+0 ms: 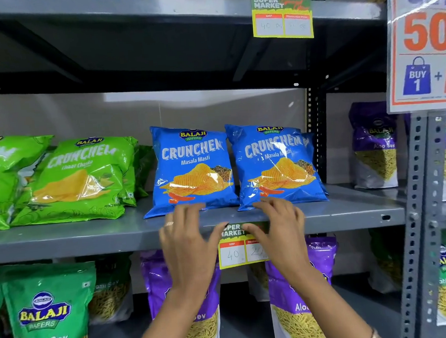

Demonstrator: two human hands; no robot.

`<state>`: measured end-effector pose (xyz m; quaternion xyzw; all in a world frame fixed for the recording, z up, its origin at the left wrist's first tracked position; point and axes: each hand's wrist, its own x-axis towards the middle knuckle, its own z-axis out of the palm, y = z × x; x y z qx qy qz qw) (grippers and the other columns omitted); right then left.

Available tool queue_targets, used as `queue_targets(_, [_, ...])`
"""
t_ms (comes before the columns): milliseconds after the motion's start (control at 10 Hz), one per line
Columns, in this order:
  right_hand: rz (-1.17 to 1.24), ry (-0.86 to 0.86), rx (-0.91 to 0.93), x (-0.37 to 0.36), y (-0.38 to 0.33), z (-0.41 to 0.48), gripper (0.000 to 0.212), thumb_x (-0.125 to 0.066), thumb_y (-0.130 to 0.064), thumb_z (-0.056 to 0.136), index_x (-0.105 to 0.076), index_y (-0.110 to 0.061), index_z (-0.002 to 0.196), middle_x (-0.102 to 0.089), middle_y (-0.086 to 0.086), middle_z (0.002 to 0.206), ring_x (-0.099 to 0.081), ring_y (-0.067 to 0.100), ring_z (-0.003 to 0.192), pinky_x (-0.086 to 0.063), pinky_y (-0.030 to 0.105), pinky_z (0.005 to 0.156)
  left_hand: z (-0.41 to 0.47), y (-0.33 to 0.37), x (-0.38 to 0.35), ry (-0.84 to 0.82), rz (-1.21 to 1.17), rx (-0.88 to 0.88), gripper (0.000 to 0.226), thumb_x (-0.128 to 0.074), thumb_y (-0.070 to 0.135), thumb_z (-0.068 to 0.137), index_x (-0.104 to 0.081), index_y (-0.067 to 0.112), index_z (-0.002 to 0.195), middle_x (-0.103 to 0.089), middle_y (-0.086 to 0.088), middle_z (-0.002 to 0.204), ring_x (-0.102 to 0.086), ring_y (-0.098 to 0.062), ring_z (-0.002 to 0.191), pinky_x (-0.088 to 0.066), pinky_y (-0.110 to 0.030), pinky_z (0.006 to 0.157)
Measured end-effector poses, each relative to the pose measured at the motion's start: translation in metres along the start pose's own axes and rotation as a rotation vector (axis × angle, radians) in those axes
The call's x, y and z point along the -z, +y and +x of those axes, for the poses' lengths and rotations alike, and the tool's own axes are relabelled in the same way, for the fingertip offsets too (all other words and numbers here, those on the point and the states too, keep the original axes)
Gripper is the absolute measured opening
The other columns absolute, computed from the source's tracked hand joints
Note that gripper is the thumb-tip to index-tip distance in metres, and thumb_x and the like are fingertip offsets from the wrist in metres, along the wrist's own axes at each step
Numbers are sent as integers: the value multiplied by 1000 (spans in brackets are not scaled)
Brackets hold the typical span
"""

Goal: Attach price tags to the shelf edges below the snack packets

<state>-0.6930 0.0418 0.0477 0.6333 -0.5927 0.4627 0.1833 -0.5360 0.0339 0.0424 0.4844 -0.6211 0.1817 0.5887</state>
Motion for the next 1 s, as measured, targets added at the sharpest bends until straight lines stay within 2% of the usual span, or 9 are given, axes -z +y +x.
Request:
queue_targets(100, [-84,-161,32,2,-5,8,50,-62,-49,82,-54,-22,124,-56,0,132,-44,17,127,-19,35,112,21,3,-5,-257,79,-61,52,-68,48,73,-59,24,118,-52,-1,136,-42,-21,129,-30,-41,102])
queue_targets(200, [-129,-310,8,11,-8,18,48,-59,-52,83,-57,-21,120,-66,4,120,-56,23,114,-39,36,100,34,-3,-15,-585,70,-3,59,-59,53,80,-49,26,132,-33,7,153,-20,-13,144,-10,-40,118])
queue_targets(300, [-148,-409,-13,18,-10,21,47,-59,-52,84,-55,-25,122,-66,7,118,-58,28,110,-47,37,87,33,-6,-17,-642,46,28,58,-61,51,79,-52,23,130,-44,2,147,-32,-16,140,-14,-39,118])
queue_targets(400, [-189,-510,-26,24,-11,28,47,-57,-50,86,-51,-29,128,-61,8,125,-54,30,116,-47,40,89,33,-2,-12,-592,73,52,56,-65,50,76,-57,24,125,-63,-4,129,-51,-25,121,-37,-37,104])
queue_targets(500, [-182,-543,-20,26,-8,31,45,-57,-48,88,-50,-28,128,-59,7,128,-52,29,118,-46,40,90,36,0,-10,-608,80,65,55,-66,50,76,-58,24,124,-65,-4,125,-55,-27,117,-44,-38,95])
queue_targets(600, [-163,-565,-21,27,-4,34,46,-56,-45,89,-47,-29,130,-58,7,130,-52,28,118,-46,40,90,39,1,-10,-654,61,90,54,-66,47,77,-57,23,125,-64,-3,128,-55,-27,118,-46,-38,93])
queue_targets(900, [-125,-593,17,30,8,40,46,-57,-37,91,-44,-29,134,-55,5,136,-48,28,123,-43,41,97,42,-4,-4,-679,18,64,50,-64,40,82,-53,24,129,-62,-2,131,-51,-25,122,-40,-39,102])
queue_targets(1000, [-125,-579,57,31,6,41,48,-56,-39,91,-43,-25,135,-53,6,138,-47,28,126,-43,43,101,32,-6,1,-641,56,-24,55,-57,46,84,-46,24,134,-50,2,143,-39,-20,134,-19,-40,117])
